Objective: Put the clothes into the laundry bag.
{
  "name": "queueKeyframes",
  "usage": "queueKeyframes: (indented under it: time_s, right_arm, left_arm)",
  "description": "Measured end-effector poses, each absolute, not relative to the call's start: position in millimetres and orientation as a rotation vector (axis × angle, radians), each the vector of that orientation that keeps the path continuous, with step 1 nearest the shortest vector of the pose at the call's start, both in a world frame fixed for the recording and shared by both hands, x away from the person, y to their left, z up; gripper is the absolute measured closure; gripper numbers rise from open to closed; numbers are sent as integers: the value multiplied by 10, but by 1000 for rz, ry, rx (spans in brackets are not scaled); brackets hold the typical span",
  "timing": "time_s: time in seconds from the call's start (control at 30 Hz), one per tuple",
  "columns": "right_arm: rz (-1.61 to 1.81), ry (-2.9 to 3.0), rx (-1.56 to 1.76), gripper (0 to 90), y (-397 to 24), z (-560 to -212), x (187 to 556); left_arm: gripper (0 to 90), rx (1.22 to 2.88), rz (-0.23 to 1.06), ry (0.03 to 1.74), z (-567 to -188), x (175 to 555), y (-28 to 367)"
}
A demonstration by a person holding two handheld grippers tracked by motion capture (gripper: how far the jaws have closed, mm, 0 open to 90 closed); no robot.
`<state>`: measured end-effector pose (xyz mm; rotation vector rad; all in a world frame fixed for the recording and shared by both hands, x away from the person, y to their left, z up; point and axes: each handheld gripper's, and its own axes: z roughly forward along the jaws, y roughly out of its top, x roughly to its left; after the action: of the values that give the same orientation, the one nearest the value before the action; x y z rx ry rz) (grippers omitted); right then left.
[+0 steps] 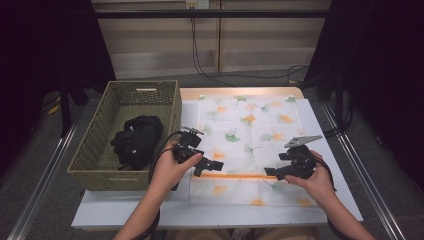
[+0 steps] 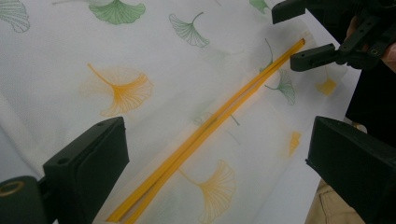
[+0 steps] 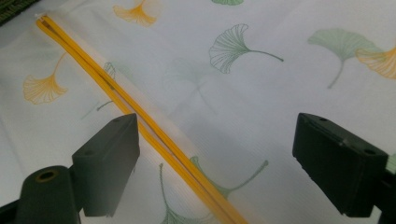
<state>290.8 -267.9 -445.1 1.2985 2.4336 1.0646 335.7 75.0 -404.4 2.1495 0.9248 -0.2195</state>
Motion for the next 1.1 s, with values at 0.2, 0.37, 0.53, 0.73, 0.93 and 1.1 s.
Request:
queueKeyframes:
  time_s: [0.2, 0.37, 0.53, 0.73, 0.93, 1.1]
  right_arm:
    - [1049, 2467, 1281, 148, -2566, -4505, 2928]
    - [1055, 2481, 1251, 148, -2472, -4533, 2951]
    - [1041, 2496, 1246, 148, -2413, -4580, 2964]
    - [1040, 2501, 1238, 156, -2384, -4632, 2973]
    - [1038, 2497, 1237, 164, -2354, -4657, 2984]
    - [1032, 2504, 1232, 172, -2350, -4695, 2993]
  left_arm:
    - [47, 2152, -226, 921, -4051, 3349, 741]
    - [46, 2154, -231, 917, -4049, 3345, 738]
    - [46, 2152, -225, 915, -4043, 3342, 743]
    - [46, 2162, -226, 911, -4052, 3341, 740]
    - [47, 2155, -231, 913, -4060, 3336, 728]
    - [47, 2155, -231, 914, -4061, 3337, 730]
